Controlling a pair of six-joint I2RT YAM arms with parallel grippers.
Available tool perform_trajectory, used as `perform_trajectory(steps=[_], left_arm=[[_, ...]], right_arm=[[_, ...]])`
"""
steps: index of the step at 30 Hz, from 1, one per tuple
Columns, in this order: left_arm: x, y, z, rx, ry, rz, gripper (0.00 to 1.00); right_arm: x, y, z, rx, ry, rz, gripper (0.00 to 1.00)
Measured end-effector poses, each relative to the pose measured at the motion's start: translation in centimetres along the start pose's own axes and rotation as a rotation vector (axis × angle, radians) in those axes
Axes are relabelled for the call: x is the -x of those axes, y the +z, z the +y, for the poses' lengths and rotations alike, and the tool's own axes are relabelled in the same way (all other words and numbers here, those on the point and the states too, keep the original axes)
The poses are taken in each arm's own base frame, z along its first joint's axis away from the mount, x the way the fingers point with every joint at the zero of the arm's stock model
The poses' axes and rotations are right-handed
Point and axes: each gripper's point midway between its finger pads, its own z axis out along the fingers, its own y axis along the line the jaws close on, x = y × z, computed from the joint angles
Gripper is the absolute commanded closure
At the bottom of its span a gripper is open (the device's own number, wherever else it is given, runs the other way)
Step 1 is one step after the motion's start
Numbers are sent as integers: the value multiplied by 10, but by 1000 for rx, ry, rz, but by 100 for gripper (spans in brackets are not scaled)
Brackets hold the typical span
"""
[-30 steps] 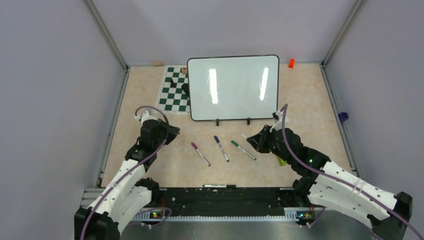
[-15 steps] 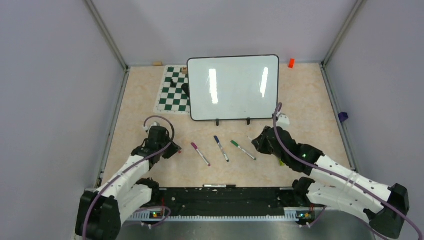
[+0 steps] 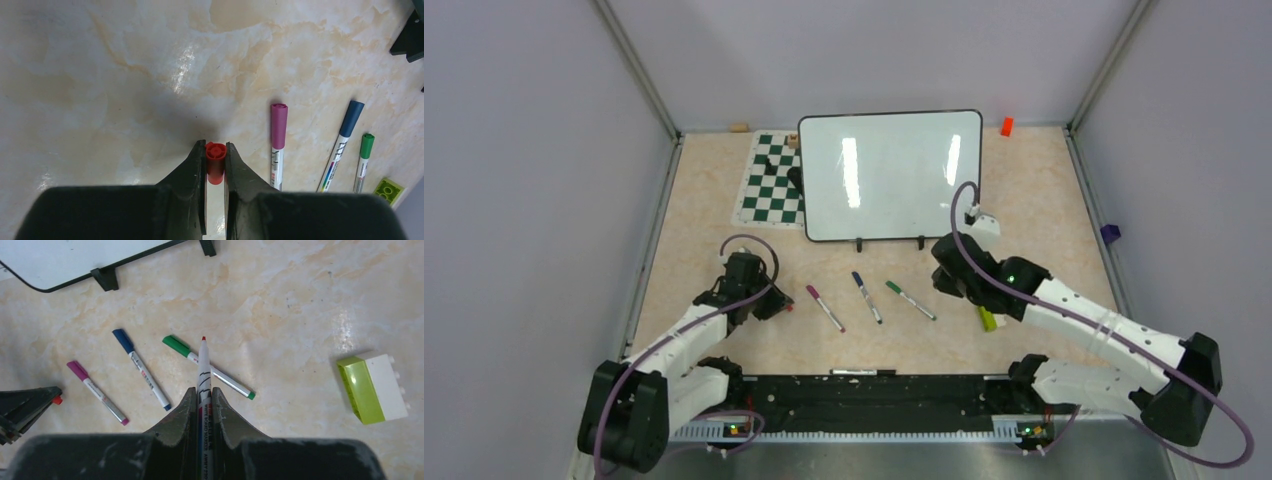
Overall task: Write a sentence on the whiteboard
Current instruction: Place the pen cap at the center of the board, then move the whiteboard to the center of the board.
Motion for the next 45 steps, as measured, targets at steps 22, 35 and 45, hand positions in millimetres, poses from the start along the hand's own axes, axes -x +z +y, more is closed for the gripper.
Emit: perform_trajectory(steps=[22, 35, 45], left_arm=[[6, -7, 8, 44, 31, -30, 56], [14, -41, -15, -61, 73, -80, 48], [17, -70, -30, -159, 120, -129, 48]], right_arm=[[7, -16, -4, 73, -53, -40, 100], [-29, -6, -21, 6, -213, 162, 100], [-23, -8, -29, -58, -127, 210, 100]])
